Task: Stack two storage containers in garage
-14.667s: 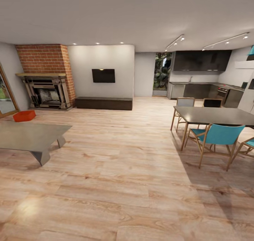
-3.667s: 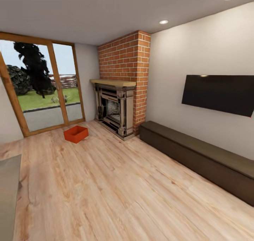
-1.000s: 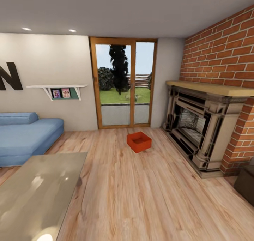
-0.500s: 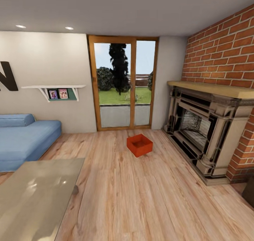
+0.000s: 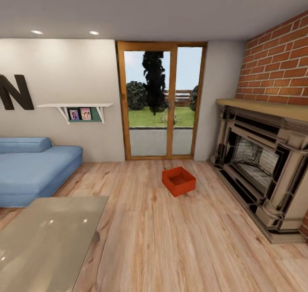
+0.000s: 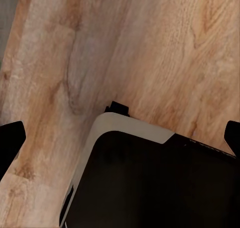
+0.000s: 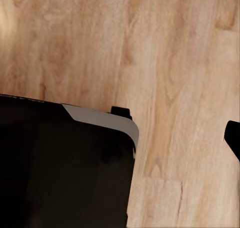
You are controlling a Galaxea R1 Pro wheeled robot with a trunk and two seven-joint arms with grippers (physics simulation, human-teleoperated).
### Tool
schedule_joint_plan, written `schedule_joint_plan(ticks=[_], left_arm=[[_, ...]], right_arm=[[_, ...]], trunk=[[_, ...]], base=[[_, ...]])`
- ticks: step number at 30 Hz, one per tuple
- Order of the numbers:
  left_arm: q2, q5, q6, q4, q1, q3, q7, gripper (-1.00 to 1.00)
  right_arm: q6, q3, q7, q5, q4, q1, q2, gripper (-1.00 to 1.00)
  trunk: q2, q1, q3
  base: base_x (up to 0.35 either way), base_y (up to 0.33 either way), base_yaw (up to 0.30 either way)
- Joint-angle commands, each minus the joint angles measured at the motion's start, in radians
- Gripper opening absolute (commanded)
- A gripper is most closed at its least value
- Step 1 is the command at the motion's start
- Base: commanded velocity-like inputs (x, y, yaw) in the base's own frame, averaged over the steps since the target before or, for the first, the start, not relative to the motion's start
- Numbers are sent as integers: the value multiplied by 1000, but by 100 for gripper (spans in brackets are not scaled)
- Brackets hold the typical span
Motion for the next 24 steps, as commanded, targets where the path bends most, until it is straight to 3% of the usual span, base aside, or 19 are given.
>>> schedule_joint_plan(ticks=[1,24], left_arm=[[0,8,-1,0,-1,-9,3,100],[0,8,-1,0,-1,-10,3,100]], right_arm=[[-6,9,-3,-6,3,-2,-1,100],[-5,10,-15,-3,3,-2,-1,100]], trunk=[[-1,1,-2],[-1,1,-2]], base=[[324,0,87],[324,0,6]])
